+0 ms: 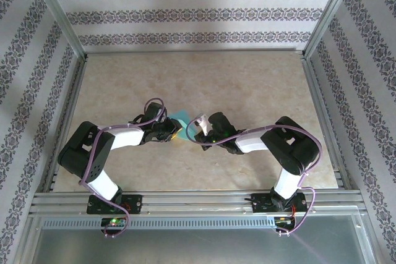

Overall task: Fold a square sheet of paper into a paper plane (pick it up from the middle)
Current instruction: Fourth fold the wing at the center of the table.

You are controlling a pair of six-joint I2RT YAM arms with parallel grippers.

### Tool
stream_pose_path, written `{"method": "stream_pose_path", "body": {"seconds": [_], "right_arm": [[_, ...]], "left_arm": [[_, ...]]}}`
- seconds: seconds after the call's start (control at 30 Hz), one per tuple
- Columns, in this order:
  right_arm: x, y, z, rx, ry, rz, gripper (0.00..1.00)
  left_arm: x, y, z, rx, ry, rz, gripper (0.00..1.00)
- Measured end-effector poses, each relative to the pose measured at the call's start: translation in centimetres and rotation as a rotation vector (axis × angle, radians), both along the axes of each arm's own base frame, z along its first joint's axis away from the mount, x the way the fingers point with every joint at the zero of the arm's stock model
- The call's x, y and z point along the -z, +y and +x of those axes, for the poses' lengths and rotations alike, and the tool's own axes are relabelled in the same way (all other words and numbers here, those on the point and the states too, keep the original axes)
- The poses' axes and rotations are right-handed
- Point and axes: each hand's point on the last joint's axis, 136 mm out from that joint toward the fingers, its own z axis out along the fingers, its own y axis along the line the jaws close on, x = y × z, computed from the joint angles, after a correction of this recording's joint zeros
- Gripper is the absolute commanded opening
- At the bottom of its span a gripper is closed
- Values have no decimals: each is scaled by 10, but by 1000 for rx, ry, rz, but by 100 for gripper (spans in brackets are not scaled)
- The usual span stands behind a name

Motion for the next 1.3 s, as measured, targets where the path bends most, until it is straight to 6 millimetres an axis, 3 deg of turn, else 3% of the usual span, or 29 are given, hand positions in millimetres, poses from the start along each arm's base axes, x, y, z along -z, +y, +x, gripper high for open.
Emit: {"method": "stream_pose_path", "body": {"seconds": [0.33,0.83,1.3], "right_arm": [[2,2,-1,5,106,64,7],[1,4,0,45,237,151,7],[0,4,2,91,340,173,6]], "left_arm": [[-10,-1,2,2,-26,-14,31],[5,-9,2,27,4,-27,33],[1,-8,3,46,-3,0,32]]}}
